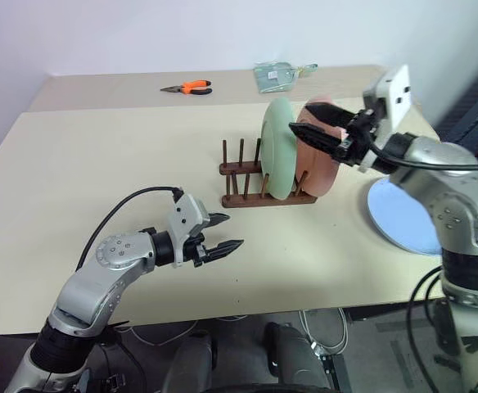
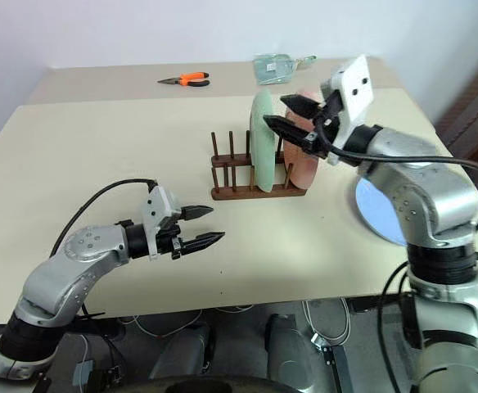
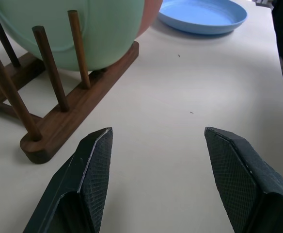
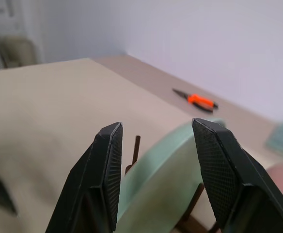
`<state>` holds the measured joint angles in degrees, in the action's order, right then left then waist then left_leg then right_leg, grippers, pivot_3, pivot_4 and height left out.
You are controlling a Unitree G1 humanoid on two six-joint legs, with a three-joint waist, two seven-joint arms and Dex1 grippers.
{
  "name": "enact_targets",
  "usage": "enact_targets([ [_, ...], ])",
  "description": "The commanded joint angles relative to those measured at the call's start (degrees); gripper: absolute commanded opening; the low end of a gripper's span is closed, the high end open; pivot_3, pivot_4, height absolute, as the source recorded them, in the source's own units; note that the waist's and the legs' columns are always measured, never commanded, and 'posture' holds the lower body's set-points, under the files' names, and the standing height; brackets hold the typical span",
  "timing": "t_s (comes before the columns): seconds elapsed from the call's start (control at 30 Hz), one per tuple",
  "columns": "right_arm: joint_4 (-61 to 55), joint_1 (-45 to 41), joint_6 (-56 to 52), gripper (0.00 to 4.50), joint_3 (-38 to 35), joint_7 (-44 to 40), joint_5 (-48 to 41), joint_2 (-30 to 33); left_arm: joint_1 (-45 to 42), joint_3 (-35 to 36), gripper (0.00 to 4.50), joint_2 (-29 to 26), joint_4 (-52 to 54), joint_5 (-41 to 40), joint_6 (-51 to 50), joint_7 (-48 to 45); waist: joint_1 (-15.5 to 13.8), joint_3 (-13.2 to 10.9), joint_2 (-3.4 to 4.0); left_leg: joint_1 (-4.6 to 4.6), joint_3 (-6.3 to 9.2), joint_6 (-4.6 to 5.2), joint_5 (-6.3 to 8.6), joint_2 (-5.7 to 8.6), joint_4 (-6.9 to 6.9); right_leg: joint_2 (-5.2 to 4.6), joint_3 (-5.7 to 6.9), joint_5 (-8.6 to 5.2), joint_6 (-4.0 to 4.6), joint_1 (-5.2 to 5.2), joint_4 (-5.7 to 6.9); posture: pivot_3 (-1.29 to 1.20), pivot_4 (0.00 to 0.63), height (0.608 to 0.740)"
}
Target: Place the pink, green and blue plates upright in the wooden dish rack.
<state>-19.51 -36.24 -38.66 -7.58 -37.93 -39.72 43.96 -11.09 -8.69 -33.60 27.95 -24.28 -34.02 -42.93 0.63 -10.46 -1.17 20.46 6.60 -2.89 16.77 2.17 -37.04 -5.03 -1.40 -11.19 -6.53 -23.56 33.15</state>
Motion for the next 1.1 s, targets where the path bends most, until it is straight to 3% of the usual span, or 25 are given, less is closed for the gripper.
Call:
enact_targets([
  [0.03,-3.0,5.8,-7.9,2.83,-14.1,-6.1,-10.3,8.2,-1.3,-1.4,3.09,-0.2,-0.9,1.4,2.9,-1.8,-0.7,0.0,-0.03,0.04,0.03,0.00,0.00,0.01,-0.02,-0.01,0.02,0.00,0.00,0.03,-0.04,0.00,0.150,0.740],
  [0.1,-5.6,13.9,-10.4,3.54,-19.3,-8.7,-10.0,12.7,-2.2,-1.9,3.09,0.0,-2.5,1.8,3.4,-2.4,-1.4,0.0,-0.05,0.02,0.01,0.07,0.04,0.01,-0.03,-0.02,0.02,0.01,0.05,0.07,-0.10,0.00,0.150,0.740],
  [0.17,-8.1,24.7,-9.1,4.47,-20.6,-9.7,-3.3,16.5,-3.1,-2.4,3.09,0.5,-3.8,1.8,4.1,-3.5,-1.4,0.0,-0.06,-0.01,0.00,0.11,0.06,0.00,-0.04,-0.02,0.02,-0.01,0.03,0.10,-0.10,0.00,0.150,0.740],
  [0.23,-7.6,33.1,-5.9,4.47,-18.8,-8.3,4.1,17.9,-4.2,-3.4,3.09,1.0,-5.1,2.2,5.2,-4.7,-1.4,0.0,-0.06,-0.02,-0.03,0.11,0.07,-0.01,-0.05,-0.02,0.03,-0.11,-0.12,0.10,-0.08,0.00,0.150,0.740],
  [0.33,-4.0,38.2,-1.2,4.47,-13.5,-4.1,13.1,17.1,-6.1,-4.6,3.09,2.1,-6.7,2.9,6.1,-5.6,-0.9,0.0,0.02,-0.04,-0.19,0.10,0.07,-0.01,-0.13,-0.07,-0.02,-0.11,-0.12,0.09,-0.08,0.00,0.150,0.740],
  [0.57,5.6,37.6,3.1,4.47,-0.7,4.0,26.8,12.2,-7.0,-4.3,3.09,4.2,-7.0,2.9,6.3,-5.2,-0.8,0.0,0.01,-0.03,-0.16,0.10,0.07,-0.02,-0.06,-0.05,-0.01,-0.08,-0.10,0.04,-0.07,0.00,0.150,0.740],
  [0.7,11.9,35.1,4.9,3.18,2.3,4.9,30.5,10.7,-5.5,-4.2,3.09,4.2,-6.0,3.4,6.4,-4.7,-0.9,0.0,-0.02,-0.08,-0.17,0.10,0.07,0.01,-0.14,-0.08,-0.02,-0.08,-0.11,0.11,-0.07,0.00,0.150,0.740],
  [0.9,15.1,29.9,7.4,0.07,1.8,6.0,33.5,9.8,-4.3,-3.6,3.09,3.8,-5.5,3.8,6.6,-4.3,-1.2,0.0,-0.03,-0.06,-0.15,0.10,0.07,0.02,-0.18,-0.07,-0.02,-0.09,-0.12,0.14,-0.07,0.00,0.150,0.740],
  [1.1,16.4,17.1,15.6,0.03,-1.8,10.9,38.0,11.4,-3.5,-2.3,3.09,2.8,-6.1,4.0,7.0,-4.2,-0.6,0.0,0.16,-0.08,-0.15,0.10,0.07,0.00,-0.09,-0.04,-0.02,-0.08,-0.11,0.07,-0.03,0.00,0.150,0.740],
])
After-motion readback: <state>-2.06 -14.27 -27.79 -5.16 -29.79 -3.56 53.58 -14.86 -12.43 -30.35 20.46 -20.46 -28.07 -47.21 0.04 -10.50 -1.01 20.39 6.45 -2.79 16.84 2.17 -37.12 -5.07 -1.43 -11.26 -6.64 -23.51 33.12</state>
